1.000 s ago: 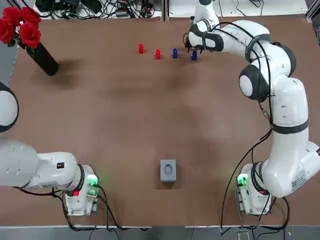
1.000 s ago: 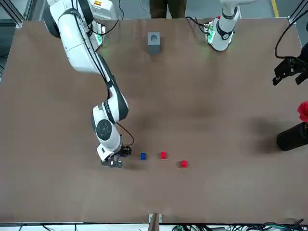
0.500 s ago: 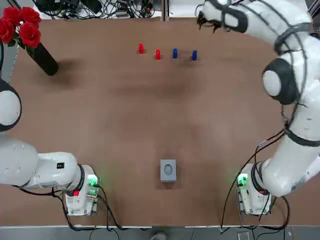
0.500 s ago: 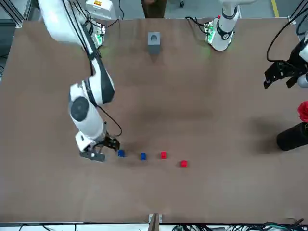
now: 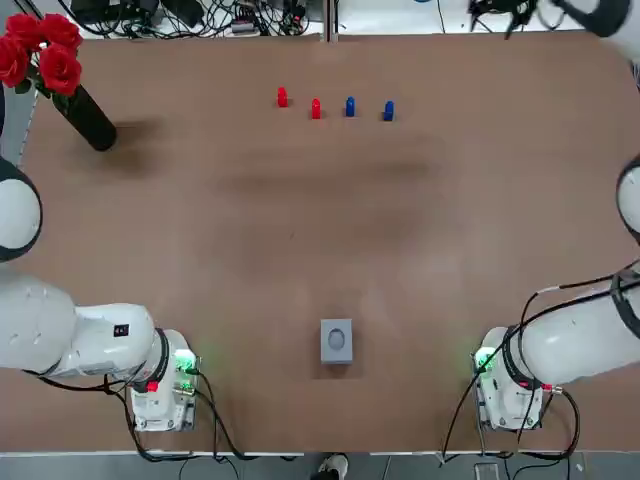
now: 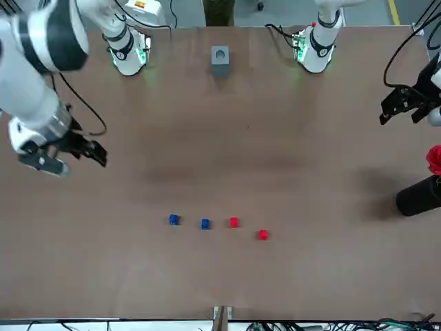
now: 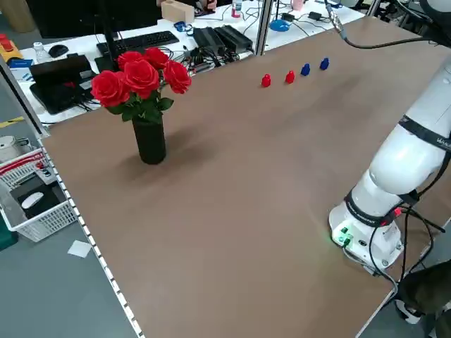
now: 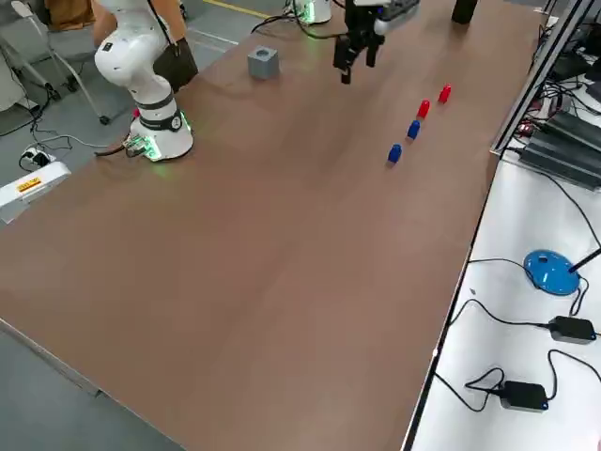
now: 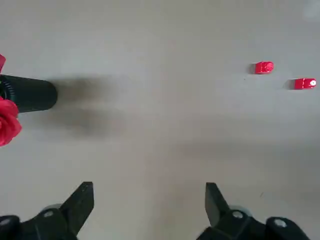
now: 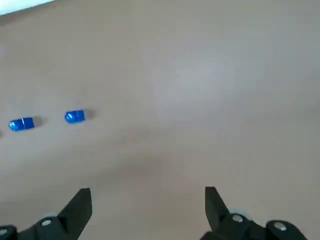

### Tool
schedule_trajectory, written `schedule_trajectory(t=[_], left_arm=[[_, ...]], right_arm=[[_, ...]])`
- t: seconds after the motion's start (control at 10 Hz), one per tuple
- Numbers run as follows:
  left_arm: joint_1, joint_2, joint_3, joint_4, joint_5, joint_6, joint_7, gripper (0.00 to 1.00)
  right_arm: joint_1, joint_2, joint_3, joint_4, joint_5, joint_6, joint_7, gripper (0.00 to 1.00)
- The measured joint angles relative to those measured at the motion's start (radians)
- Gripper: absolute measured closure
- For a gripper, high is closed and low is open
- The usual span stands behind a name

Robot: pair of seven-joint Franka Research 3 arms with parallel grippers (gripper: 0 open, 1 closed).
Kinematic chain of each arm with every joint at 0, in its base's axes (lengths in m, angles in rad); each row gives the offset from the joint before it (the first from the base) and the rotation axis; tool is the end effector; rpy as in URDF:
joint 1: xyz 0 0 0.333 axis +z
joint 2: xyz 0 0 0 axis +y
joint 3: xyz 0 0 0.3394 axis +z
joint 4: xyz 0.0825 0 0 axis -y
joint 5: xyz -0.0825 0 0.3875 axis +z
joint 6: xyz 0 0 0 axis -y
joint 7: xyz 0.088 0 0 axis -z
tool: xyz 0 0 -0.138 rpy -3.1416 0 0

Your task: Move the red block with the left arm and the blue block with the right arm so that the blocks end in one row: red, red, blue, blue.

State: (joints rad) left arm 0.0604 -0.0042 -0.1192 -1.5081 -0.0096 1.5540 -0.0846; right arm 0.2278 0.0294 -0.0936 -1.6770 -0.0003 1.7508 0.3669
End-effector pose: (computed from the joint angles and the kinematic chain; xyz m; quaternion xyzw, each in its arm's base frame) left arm 0.5560 -0.0342 0.6475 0.9996 0.0127 0.0246 0.0063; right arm 0.5762 0.0784 0.5653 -0.9930 0.1160 -0.0219 0.0040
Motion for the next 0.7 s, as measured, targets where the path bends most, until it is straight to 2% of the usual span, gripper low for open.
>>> schedule_trajectory(t=[0.3,0.5,0.7], left_arm=[[-0.010,0.001,0.024,-0.001,0.000,0.000,0.000,0.01],[-0.010,0.001,0.025,-0.002,-0.003,0.000,0.000,0.01],[-0.010,0.001,0.026,-0.002,-0.004,0.000,0.000,0.01]], right_arm=[[-0.121,-0.114,-0.015,-0.009,0.000,-0.132,-0.209,0.00],[-0.177,-0.141,-0.015,-0.004,0.000,-0.186,-0.332,0.00],[-0.185,-0.143,-0.008,0.003,0.000,-0.214,-0.388,0.00]])
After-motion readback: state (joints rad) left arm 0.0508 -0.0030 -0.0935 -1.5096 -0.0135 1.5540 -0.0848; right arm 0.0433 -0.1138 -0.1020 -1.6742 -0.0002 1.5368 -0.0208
